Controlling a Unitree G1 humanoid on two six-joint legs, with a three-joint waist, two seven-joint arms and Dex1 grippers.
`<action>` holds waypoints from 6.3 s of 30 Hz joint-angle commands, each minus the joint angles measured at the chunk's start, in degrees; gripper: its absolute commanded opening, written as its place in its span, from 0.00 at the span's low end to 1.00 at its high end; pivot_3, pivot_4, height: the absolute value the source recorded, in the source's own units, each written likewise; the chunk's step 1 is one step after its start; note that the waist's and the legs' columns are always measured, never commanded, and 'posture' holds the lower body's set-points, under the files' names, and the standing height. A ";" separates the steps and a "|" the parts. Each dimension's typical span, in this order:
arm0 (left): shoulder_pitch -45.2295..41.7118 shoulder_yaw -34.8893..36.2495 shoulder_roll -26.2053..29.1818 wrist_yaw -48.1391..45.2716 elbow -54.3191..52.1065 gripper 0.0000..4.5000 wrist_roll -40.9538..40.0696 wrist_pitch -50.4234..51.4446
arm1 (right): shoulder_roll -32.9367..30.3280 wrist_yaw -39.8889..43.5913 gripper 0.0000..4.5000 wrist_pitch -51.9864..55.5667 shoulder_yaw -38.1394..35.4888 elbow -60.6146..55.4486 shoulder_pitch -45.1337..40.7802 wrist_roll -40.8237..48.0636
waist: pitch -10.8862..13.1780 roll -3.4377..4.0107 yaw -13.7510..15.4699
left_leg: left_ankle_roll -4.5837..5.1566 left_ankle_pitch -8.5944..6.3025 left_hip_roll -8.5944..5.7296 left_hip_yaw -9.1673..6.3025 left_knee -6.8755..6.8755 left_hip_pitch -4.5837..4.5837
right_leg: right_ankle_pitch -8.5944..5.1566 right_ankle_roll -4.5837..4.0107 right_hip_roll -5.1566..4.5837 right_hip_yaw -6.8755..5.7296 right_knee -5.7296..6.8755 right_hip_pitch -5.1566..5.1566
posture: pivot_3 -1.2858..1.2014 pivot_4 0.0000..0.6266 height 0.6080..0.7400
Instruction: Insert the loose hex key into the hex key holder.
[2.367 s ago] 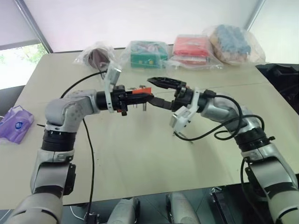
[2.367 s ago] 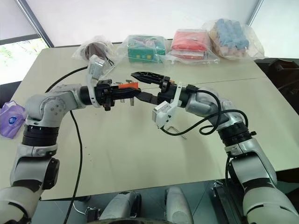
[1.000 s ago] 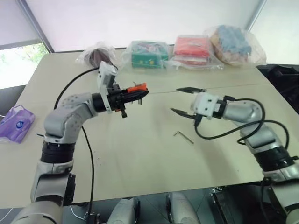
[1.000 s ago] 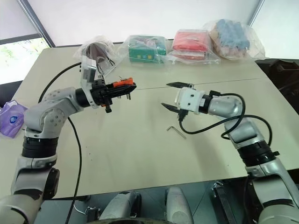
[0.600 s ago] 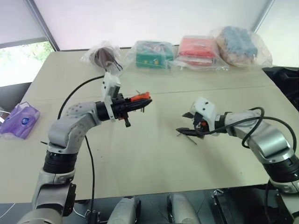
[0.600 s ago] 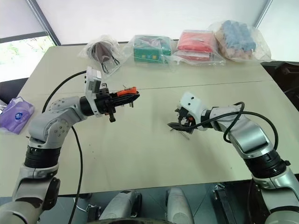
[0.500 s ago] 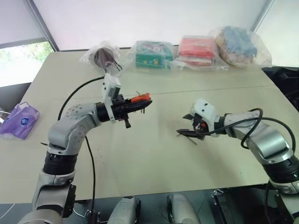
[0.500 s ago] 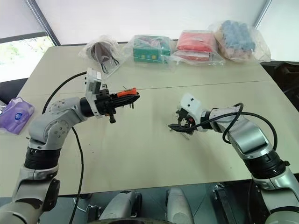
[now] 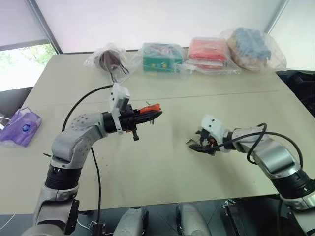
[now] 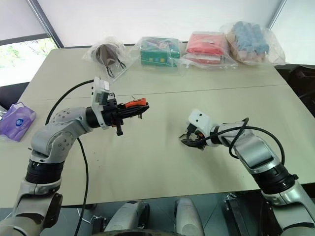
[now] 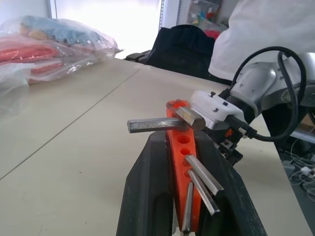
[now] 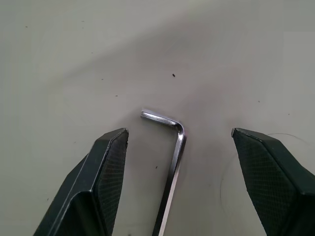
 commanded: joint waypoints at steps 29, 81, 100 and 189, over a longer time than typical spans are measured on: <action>-4.10 -0.77 -1.02 -0.33 5.05 0.03 3.10 -5.42 | 10.25 -10.29 0.02 -25.38 -8.47 5.49 -3.64 -7.35 | -0.09 -0.13 -0.13 | -0.01 0.00 0.01 -0.01 -0.04 0.16 | 0.00 0.00 0.01 -0.03 -0.13 0.19 | 0.52 0.24 1.00; -16.23 1.27 -3.48 0.35 13.85 0.03 0.44 -2.05 | 46.36 -28.84 0.02 -58.91 -9.71 6.27 -12.84 -3.74 | -0.06 -0.07 -0.69 | -0.09 0.05 -0.02 -0.05 -0.10 0.09 | 0.00 0.01 0.03 -0.02 0.61 -0.29 | 0.52 0.24 1.00; -16.40 0.94 -3.84 0.67 12.81 0.03 0.46 -2.02 | 45.64 -28.90 0.02 -62.64 -9.15 10.58 -11.60 -7.40 | -0.06 -0.07 -0.71 | -0.10 0.05 -0.02 -0.05 -0.11 0.09 | 0.00 0.01 0.03 -0.01 0.61 -0.29 | 0.52 0.24 1.00; -16.87 1.96 -4.72 1.77 12.36 0.03 -0.19 -0.97 | 44.98 -27.78 0.49 -62.37 -8.37 11.06 -9.29 -7.97 | -0.06 -0.07 -0.68 | -0.10 0.05 -0.02 -0.05 -0.12 0.09 | 0.00 0.00 0.04 0.00 0.59 -0.29 | 0.52 0.24 1.00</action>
